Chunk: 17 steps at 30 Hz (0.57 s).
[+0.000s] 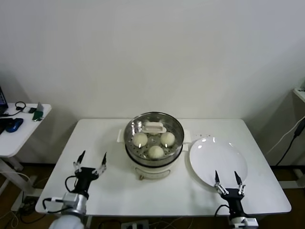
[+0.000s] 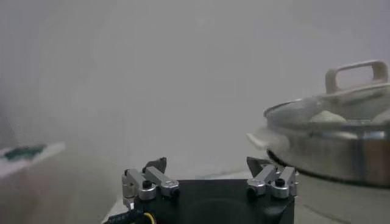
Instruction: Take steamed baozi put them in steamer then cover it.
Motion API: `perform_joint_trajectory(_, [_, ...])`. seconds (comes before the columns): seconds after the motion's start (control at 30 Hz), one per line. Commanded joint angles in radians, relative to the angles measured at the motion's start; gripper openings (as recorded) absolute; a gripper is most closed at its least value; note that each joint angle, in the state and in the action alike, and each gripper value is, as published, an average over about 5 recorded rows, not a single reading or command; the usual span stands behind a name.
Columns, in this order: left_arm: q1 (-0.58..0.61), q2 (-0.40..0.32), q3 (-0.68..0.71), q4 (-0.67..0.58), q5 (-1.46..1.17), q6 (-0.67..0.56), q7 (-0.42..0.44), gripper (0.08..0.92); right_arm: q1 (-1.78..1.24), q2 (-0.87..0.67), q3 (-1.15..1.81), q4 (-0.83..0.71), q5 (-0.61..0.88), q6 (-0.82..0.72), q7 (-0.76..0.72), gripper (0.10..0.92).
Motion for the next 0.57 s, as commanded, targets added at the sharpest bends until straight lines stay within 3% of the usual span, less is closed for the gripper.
perform_joint_trajectory(0.03, [0.062,-0.012,-0.039,0.193,-0.138,-0.263,0.026,0.823,0.003,-0.001,-0.007,-0.002,-0.004,-0.004,-0.006,0.823])
perform_joint_trajectory(0.57, [0.055,-0.018,-0.03,0.185,-0.136,-0.241,0.046,0.823,0.016,-0.007,-0.013,-0.004,0.016,-0.014,-0.004,0.822])
